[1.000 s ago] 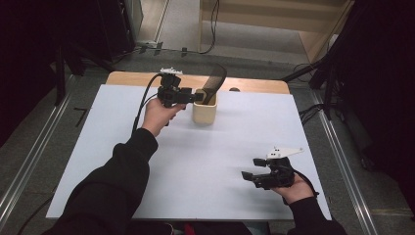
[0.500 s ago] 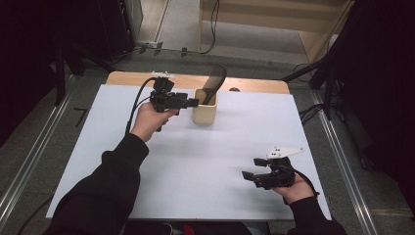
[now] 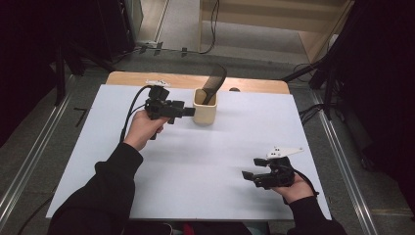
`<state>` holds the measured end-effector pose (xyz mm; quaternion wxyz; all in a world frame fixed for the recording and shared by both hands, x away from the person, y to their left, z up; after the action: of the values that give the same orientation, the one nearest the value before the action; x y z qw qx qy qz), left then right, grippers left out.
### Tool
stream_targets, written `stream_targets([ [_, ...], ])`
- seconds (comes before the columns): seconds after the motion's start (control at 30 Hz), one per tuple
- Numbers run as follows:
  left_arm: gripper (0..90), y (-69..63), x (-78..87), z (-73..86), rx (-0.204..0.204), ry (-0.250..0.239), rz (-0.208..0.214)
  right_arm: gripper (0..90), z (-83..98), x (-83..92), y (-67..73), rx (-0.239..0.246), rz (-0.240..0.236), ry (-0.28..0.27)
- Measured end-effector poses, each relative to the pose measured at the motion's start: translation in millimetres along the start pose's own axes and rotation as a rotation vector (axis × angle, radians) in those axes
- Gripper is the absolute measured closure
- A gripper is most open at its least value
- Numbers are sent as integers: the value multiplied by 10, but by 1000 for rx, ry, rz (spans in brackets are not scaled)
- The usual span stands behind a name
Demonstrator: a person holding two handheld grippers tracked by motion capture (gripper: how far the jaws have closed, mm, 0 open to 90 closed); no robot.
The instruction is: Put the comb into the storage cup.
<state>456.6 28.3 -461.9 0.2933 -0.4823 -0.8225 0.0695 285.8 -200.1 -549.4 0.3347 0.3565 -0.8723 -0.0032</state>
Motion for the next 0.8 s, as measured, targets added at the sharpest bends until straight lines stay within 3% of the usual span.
stream_targets([
  [0.23, 291, 14, 35, 156, -2, 38, -12, 246, 3, -4, -2, -1, -1, 2],
  [0.67, 290, -81, 114, 327, -30, 46, -15, 246, 9, -5, 2, 2, 1, 5],
  [0.8, 290, -107, 140, 378, -21, 49, -9, 246, 14, -12, 6, 0, 1, 10],
])
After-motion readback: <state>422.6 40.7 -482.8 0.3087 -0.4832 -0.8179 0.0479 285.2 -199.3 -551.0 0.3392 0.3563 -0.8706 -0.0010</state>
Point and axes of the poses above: each handheld gripper's, and its own axes: x roughly backward along the jaws, z roughly out of its underside, y roughly to its left, the point moved 10 cm from there along -x, roughly forward along the jaws, and after that the axes turned 8 degrees about -y, right-handed, at the moved point
